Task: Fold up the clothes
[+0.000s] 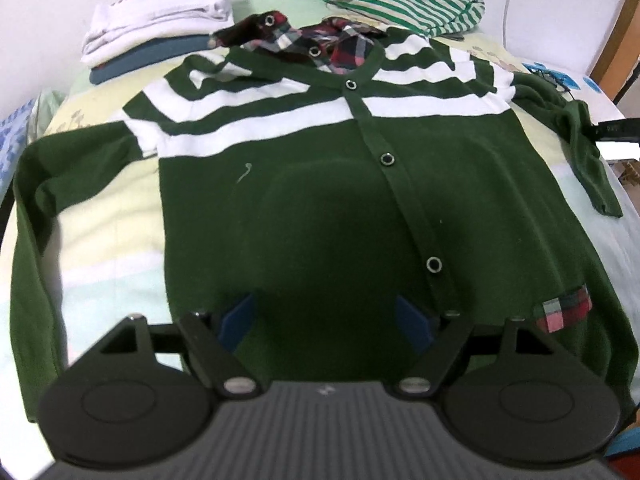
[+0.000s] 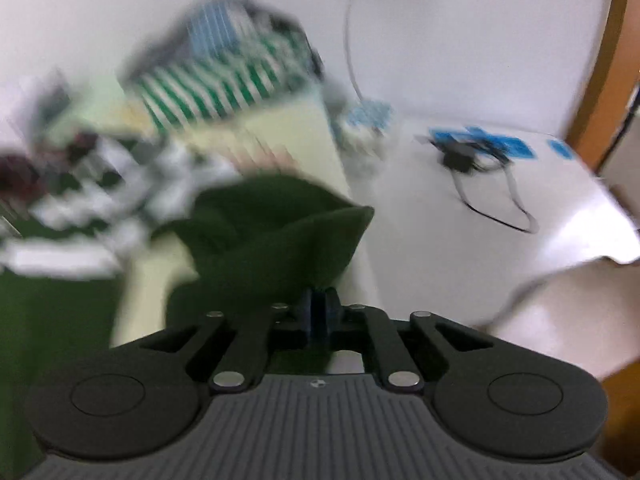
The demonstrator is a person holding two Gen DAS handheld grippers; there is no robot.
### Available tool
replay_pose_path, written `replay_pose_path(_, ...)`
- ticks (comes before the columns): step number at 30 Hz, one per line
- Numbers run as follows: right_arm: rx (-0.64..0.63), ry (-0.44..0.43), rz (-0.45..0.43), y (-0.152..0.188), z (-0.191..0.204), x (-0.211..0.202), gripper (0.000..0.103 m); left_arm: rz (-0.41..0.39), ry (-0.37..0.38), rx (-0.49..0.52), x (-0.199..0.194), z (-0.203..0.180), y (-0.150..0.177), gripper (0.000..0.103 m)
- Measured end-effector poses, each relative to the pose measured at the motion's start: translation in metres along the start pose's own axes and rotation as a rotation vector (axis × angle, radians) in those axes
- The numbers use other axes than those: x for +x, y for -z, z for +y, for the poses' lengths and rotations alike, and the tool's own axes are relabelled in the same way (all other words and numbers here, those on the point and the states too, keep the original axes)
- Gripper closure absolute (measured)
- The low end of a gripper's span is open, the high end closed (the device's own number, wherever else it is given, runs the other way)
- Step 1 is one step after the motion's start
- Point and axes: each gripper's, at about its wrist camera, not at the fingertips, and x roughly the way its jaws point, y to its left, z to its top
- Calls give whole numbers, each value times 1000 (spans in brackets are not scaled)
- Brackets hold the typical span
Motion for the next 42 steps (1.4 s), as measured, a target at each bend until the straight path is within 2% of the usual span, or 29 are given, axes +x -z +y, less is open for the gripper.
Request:
replay_pose_path(1,21,4,-13,-1,-3,-7,79,-3,-5,4,-1,0,1,22)
replay_pose_path(3,75,-6,-63,-4,-12,-30,68,-3,-8,-5,-1,3,3,20)
replay_pose_path(6,119,-49,-184,1,-17,-70,66,7,-11,-22,2,5,4,21)
replay_pose_path(8,94,-162,-216,7,-5,-82,65,12,-7,-21,5,5,3,21)
replay_pose_path(11,28,-350,-139,10,30,-64,68,15,0,-1,8,0,0,21)
replay_pose_path(13,47,-377,-102,8,49,-41,66,17,-1,10,8,-3,-1,21)
replay_pose_path(17,244,-414,13,-8,56,13,66,26,-5,8,8,-4,1,21)
replay_pose_path(19,337,-437,30,-15,56,30,67,30,-9,-1,8,-3,4,21)
replay_pose_path(20,347,-437,25,-20,56,35,71,32,-9,-7,7,-2,6,21)
replay_pose_path(22,352,-433,21,-30,58,42,93,33,-9,-17,6,0,11,21)
replay_pose_path(25,310,-399,-9,-38,53,35,97,35,-10,-36,5,5,18,20)
replay_pose_path(30,123,-312,-17,-33,62,36,98,28,-8,-29,6,6,22,16)
replay_pose_path(32,70,-292,-29,-32,64,29,89,28,-10,-12,4,5,23,17)
replay_pose_path(34,92,-288,-49,-30,57,11,83,23,-3,-11,-3,8,26,17)
replay_pose_path(36,84,-374,-38,-20,54,-12,78,23,5,-15,-11,14,32,17)
replay_pose_path(38,70,-475,-21,-9,50,-35,78,29,20,-22,-18,20,40,22)
replay_pose_path(40,24,-540,34,12,56,-53,78,34,31,-19,-23,24,47,29)
replay_pose_path(42,-25,-586,88,34,62,-69,80,34,41,-4,-26,26,54,32)
